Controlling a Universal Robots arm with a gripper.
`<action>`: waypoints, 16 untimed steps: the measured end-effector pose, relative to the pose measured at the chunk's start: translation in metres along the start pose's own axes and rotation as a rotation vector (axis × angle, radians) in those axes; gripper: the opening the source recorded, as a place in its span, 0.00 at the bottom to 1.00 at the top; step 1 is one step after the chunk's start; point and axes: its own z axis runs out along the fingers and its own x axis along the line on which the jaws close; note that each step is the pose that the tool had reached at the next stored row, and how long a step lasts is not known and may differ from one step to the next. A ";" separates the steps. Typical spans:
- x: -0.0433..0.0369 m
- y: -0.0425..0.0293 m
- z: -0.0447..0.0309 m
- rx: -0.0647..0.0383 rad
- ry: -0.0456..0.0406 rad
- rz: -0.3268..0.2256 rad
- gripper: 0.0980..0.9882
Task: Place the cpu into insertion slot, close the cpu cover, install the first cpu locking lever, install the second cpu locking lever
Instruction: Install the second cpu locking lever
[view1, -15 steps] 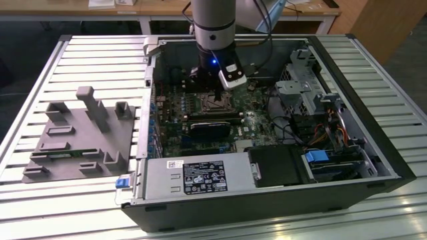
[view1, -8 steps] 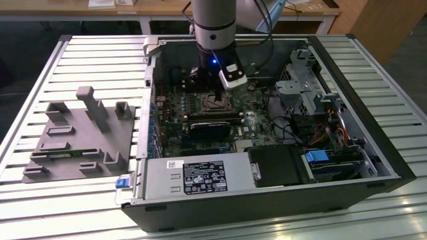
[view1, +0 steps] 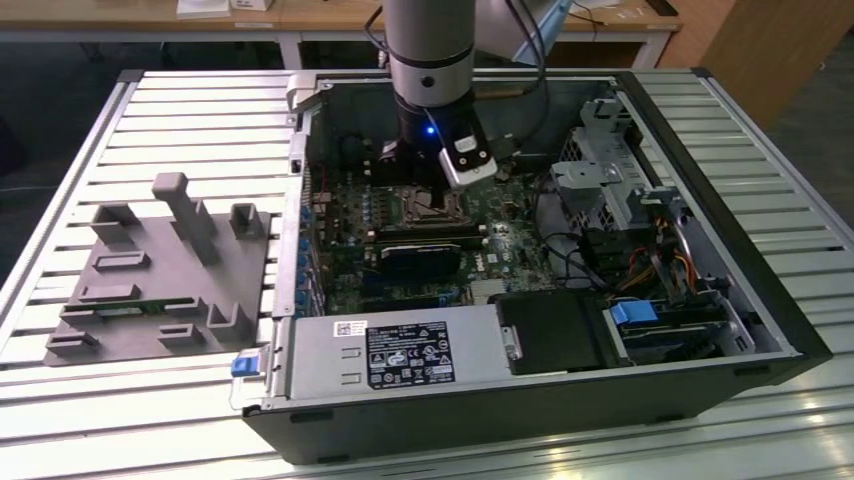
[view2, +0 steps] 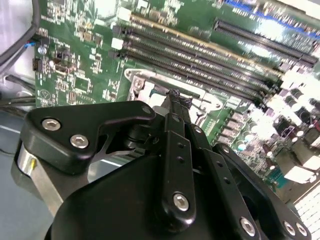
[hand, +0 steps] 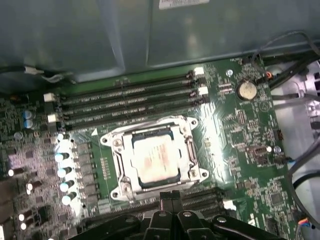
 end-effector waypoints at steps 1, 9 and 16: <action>-0.0004 -0.0018 -0.0001 0.000 0.0000 0.000 0.01; -0.0018 -0.0081 -0.0005 0.000 0.0004 0.000 0.01; -0.0018 -0.0085 0.0003 0.009 0.0400 0.002 0.01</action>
